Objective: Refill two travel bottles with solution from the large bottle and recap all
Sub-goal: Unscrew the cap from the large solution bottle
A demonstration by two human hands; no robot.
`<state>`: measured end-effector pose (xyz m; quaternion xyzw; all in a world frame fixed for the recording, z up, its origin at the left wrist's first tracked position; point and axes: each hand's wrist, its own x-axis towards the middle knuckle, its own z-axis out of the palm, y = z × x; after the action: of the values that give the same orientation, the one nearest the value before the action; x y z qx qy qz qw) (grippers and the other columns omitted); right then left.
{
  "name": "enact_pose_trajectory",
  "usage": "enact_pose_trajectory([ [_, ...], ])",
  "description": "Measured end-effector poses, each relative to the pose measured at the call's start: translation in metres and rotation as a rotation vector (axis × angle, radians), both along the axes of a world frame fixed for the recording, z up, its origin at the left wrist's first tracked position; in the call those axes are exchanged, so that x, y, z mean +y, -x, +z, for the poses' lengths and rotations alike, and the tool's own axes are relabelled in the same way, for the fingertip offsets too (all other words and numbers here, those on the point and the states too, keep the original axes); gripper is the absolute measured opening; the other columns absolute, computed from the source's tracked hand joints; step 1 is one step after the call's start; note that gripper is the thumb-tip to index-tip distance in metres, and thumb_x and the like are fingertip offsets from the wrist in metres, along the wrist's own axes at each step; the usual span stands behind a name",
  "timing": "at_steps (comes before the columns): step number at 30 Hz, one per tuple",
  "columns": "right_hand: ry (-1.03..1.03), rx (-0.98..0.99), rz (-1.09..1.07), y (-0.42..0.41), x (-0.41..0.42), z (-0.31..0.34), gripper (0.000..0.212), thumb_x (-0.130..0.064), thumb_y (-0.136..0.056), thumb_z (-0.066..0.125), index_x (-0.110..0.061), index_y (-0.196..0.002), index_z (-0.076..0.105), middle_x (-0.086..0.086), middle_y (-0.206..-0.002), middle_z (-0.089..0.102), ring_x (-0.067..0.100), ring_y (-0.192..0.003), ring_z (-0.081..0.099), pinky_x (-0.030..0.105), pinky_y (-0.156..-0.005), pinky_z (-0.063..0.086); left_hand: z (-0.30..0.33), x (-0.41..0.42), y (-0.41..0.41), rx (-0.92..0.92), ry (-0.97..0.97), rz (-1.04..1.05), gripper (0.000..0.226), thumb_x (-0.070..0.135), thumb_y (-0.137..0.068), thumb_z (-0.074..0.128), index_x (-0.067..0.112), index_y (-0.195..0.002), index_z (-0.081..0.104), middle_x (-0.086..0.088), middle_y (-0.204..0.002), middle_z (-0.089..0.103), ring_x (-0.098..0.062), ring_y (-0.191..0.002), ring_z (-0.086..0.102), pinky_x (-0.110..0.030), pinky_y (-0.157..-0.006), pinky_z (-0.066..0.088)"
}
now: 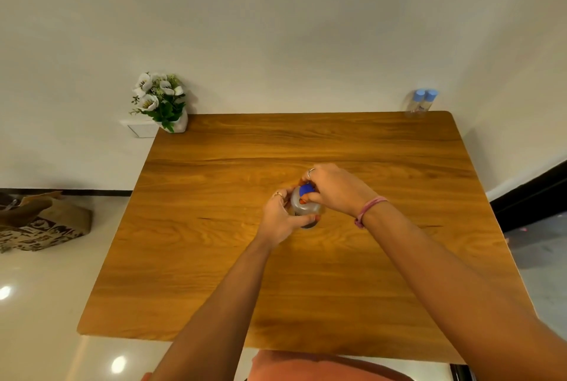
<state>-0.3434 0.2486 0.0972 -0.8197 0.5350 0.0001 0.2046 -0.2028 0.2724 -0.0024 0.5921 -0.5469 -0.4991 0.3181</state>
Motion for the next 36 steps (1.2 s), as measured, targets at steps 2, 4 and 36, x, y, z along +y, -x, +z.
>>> enact_pose_trajectory([
  [2,0.004,0.028,0.005,0.001,0.001,-0.001,0.037,-0.037,-0.086,0.062,-0.014,-0.115,0.058,0.004,-0.112,0.06,0.018,-0.1,0.054,0.03,-0.085,0.047,-0.003,0.0,0.0,-0.017,0.001,-0.006,0.065,0.015,-0.057,0.089,0.019,-0.112,0.054,0.0,-0.111,0.064,-0.009,-0.099,0.062,-0.015,-0.08,0.05],
  [4,-0.025,0.059,0.033,0.004,-0.001,0.001,0.05,-0.038,-0.083,0.065,-0.015,-0.124,0.051,0.005,-0.119,0.054,0.019,-0.102,0.054,0.03,-0.086,0.048,-0.002,0.001,0.0,-0.022,0.0,-0.01,0.065,0.014,-0.059,0.088,0.019,-0.114,0.053,0.001,-0.112,0.063,-0.006,-0.097,0.061,-0.012,-0.079,0.049],
  [36,-0.019,0.185,0.184,-0.006,-0.008,0.01,0.028,-0.019,-0.089,0.059,-0.013,-0.117,0.057,0.006,-0.113,0.058,0.019,-0.101,0.057,0.025,-0.081,0.046,-0.008,-0.002,-0.004,-0.034,0.053,-0.021,0.065,0.016,-0.057,0.09,0.023,-0.11,0.052,0.0,-0.114,0.057,-0.01,-0.102,0.055,-0.01,-0.081,0.044],
])
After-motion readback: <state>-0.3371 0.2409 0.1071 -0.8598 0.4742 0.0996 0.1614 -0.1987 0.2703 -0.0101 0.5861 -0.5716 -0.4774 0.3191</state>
